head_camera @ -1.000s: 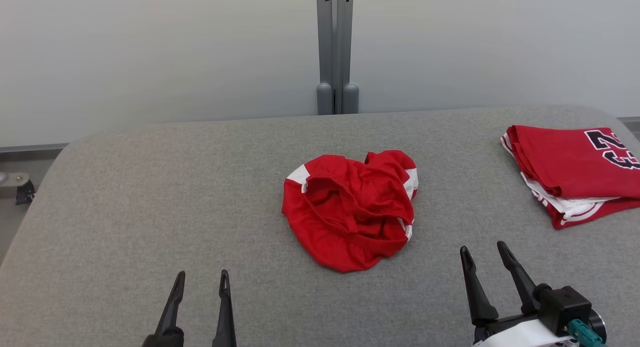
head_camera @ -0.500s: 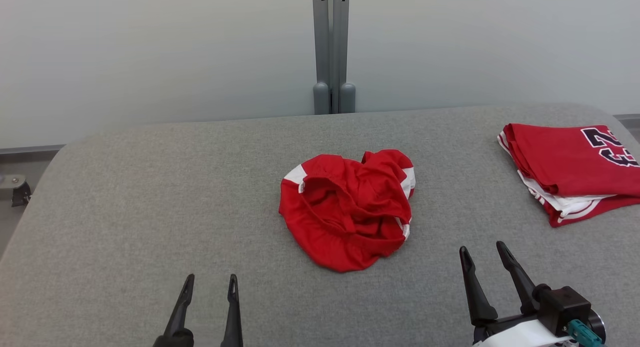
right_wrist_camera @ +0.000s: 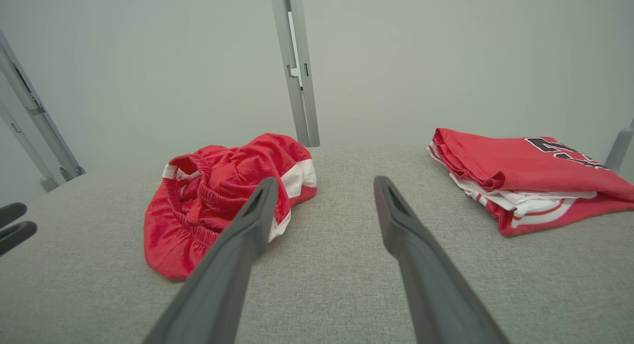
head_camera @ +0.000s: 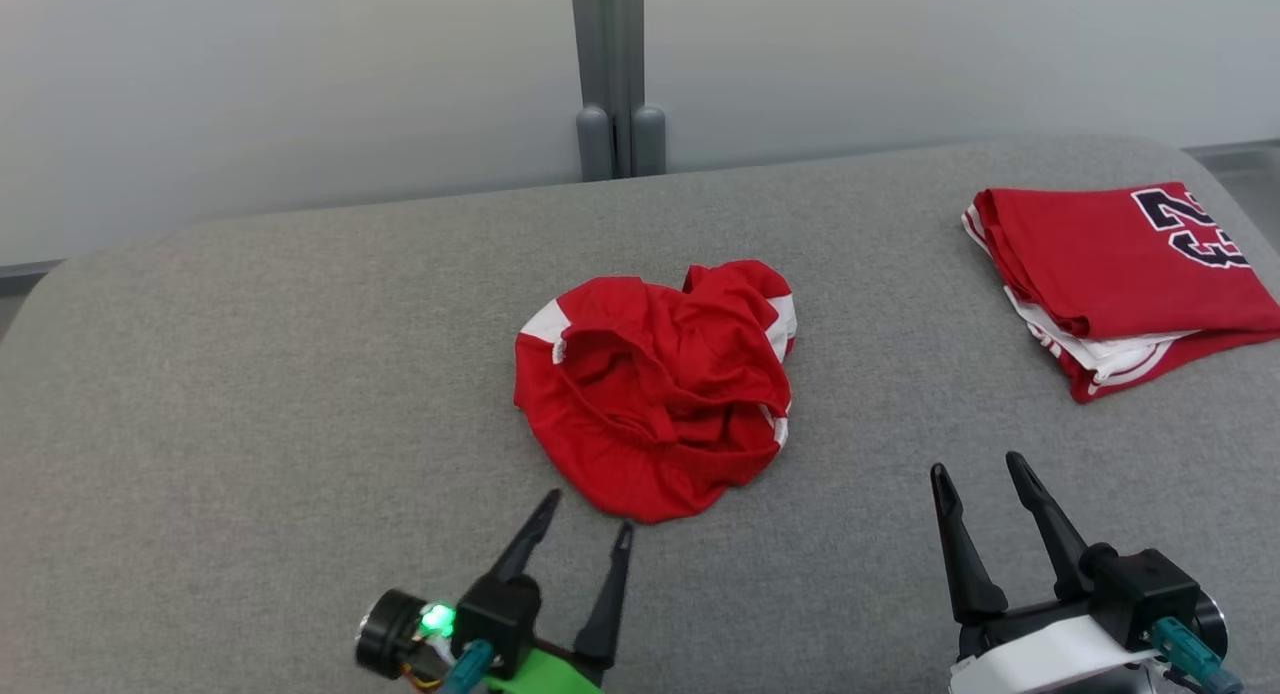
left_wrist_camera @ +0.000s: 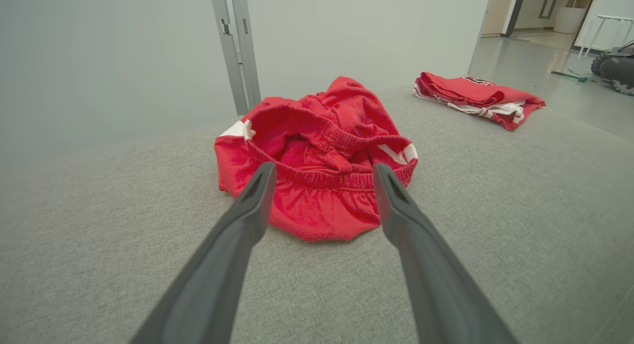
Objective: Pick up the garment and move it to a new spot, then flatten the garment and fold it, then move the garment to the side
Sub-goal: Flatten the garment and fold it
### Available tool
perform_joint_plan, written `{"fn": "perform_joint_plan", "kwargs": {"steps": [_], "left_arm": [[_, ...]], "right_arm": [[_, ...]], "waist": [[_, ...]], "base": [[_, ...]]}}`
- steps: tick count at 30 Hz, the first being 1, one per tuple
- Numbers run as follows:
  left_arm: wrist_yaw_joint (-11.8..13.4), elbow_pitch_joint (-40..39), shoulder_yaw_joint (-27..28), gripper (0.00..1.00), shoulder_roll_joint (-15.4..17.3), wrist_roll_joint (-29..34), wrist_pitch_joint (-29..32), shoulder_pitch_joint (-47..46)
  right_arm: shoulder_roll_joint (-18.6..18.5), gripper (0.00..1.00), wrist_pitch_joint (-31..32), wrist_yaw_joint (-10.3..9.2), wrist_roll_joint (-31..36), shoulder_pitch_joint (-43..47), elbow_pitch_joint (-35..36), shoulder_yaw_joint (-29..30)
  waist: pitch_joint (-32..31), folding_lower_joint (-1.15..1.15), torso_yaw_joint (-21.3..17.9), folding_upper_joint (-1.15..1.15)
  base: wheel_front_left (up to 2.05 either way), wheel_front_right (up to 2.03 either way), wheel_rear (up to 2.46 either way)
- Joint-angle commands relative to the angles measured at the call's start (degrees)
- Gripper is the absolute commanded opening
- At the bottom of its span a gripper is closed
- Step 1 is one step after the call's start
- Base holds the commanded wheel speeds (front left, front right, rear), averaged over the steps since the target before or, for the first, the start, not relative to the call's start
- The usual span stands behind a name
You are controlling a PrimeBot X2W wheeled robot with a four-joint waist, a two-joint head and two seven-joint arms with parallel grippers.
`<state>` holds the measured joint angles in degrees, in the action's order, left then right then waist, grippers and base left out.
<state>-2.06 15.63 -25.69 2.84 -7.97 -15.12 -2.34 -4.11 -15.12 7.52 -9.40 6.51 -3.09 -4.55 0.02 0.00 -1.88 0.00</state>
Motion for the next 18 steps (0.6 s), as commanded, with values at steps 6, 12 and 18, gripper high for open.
{"fn": "perform_joint_plan", "kwargs": {"steps": [6, 12, 18], "left_arm": [[-1.0, 9.4, -8.6, 1.0, 0.2, -5.4, 3.3, -13.3], [-0.1, 14.9, -15.4, 1.0, 0.2, -13.2, 7.8, -23.6], [2.4, 18.1, -20.5, 1.0, 0.2, -19.2, 9.4, -29.3]], "right_arm": [[-0.5, 1.0, 0.0, -0.06, 0.7, -3.7, 1.0, -0.7], [-0.4, 1.0, 0.0, -0.06, 0.7, -6.5, 1.4, -0.5], [0.1, 1.0, 0.0, -0.06, 0.6, -7.5, 1.5, 0.2]], "waist": [[7.5, 0.0, -5.7, 0.0], [12.0, 0.0, -9.3, 0.0], [14.3, 0.0, -12.1, 0.0]], "base": [[0.0, 0.0, 0.0], [0.0, 0.0, 0.0], [0.0, 0.0, 0.0]]}}
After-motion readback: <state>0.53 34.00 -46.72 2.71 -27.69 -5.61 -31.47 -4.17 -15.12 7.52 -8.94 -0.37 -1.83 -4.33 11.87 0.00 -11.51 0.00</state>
